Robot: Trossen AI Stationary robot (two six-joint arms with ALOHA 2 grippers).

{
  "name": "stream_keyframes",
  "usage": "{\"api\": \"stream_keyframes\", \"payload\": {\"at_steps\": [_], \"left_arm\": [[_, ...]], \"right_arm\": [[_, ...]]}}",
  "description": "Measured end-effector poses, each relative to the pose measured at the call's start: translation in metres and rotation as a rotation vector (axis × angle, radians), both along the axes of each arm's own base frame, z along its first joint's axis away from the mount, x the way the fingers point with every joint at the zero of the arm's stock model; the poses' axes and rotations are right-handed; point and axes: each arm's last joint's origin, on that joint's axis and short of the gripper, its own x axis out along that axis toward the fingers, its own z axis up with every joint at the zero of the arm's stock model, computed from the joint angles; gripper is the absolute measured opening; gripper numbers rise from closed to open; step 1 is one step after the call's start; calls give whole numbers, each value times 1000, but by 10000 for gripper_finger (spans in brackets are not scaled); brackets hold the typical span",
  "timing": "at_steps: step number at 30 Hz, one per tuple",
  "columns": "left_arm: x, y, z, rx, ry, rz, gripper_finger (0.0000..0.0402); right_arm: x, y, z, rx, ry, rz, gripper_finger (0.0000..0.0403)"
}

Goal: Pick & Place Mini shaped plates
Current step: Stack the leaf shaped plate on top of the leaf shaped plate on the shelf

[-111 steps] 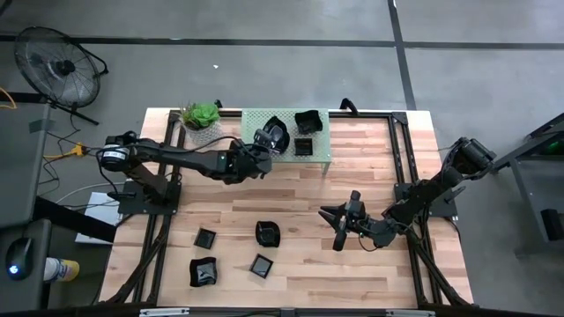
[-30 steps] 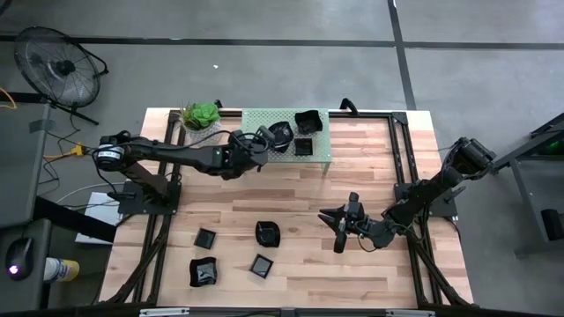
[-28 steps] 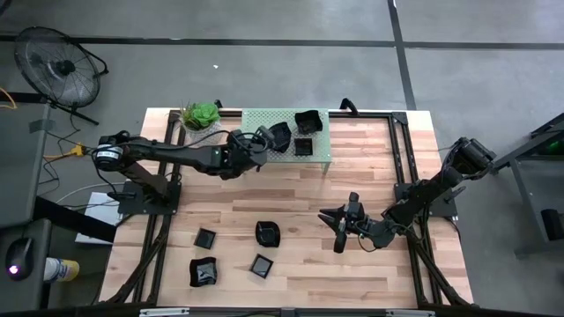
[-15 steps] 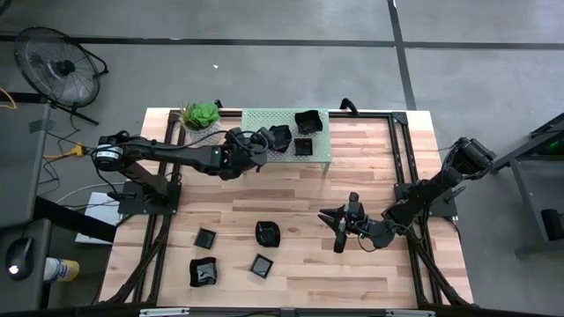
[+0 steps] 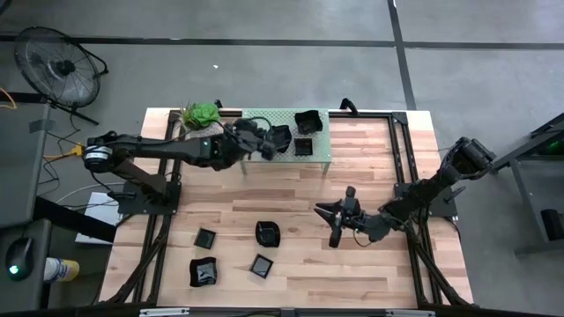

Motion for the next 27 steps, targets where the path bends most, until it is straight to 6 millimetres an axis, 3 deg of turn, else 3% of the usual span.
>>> {"api": "stream_keyframes", "payload": {"at_steps": [5,9,14,21,27], "left_arm": [[-17,8,9,36,162,-187,53],[-31,15,15,101,304,-308,53],[-45,18,19,114,403,-495,53],[-65,7,22,51,440,-738,53],[-103,-7,20,55,351,-815,53]], "right_arm": [[37,-23,30,-104,83,25,71],[62,-52,52,-215,296,64,71],[71,-90,70,-320,512,9,71],[78,-128,82,-418,566,66,71],[78,-163,83,-295,523,-41,71]]}}
